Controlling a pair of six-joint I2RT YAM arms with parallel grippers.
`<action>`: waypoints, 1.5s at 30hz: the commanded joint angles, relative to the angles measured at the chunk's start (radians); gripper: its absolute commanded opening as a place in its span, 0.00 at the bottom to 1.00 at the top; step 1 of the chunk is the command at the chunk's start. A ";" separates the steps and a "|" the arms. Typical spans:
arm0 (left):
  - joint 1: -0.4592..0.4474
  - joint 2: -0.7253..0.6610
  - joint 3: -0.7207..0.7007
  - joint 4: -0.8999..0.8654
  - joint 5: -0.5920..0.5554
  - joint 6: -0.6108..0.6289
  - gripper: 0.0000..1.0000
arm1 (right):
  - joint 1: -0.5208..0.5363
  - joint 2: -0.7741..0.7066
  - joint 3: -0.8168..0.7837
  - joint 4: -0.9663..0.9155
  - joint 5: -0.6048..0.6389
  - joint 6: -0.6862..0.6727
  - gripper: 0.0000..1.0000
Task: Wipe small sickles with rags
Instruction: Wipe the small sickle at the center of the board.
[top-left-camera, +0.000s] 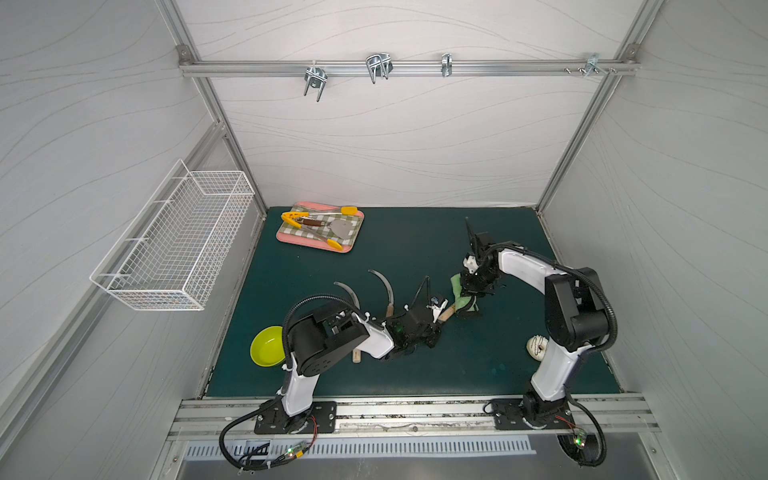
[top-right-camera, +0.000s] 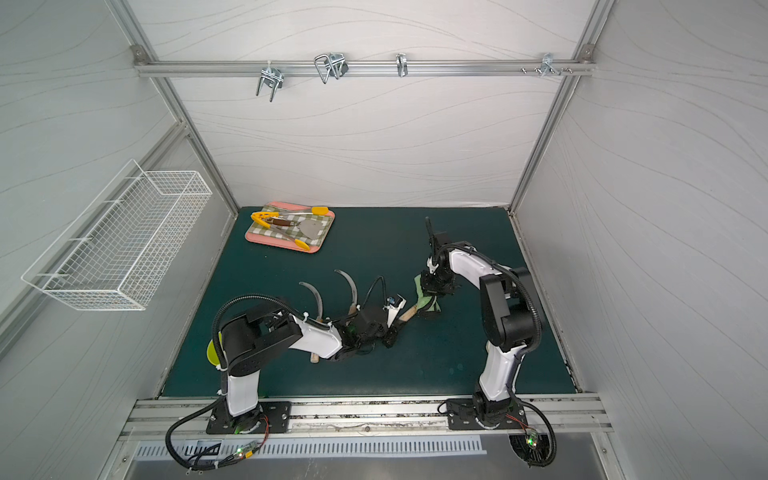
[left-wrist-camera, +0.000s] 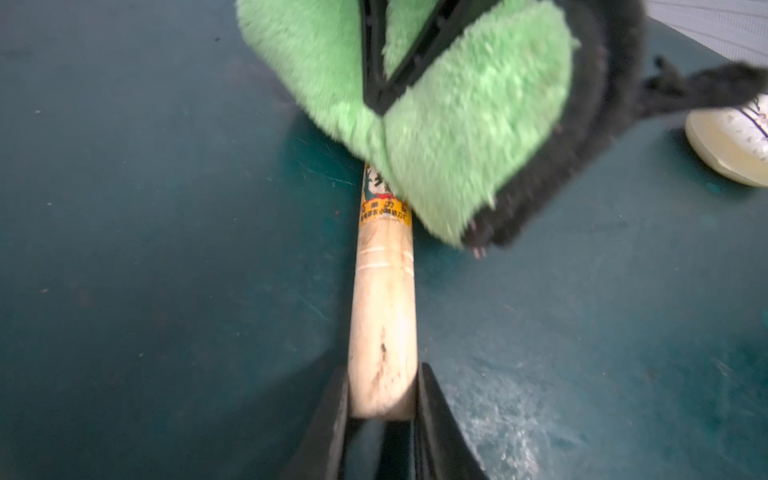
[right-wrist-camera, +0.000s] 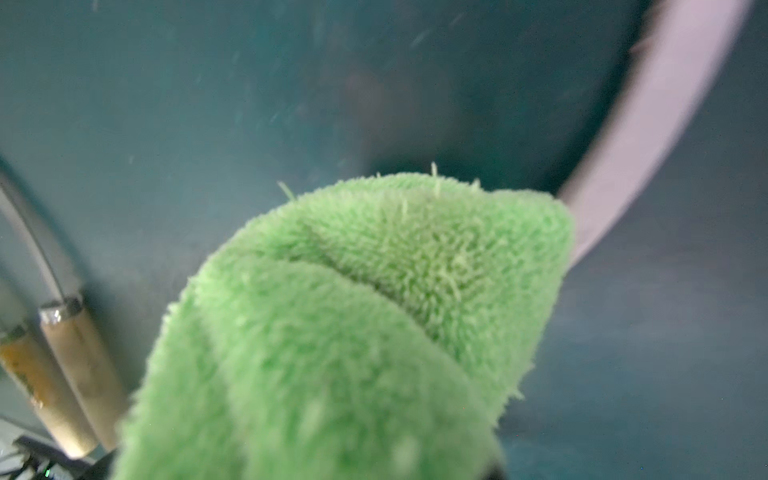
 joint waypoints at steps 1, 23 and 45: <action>0.002 0.028 0.013 -0.072 -0.001 -0.005 0.00 | -0.026 0.032 -0.003 0.027 0.096 -0.030 0.15; 0.004 -0.068 0.204 -0.450 0.034 0.040 0.61 | -0.108 -0.365 -0.106 -0.023 -0.067 -0.017 0.17; 0.083 0.230 0.720 -0.845 0.157 0.201 0.57 | -0.201 -0.412 -0.203 0.057 -0.139 0.012 0.17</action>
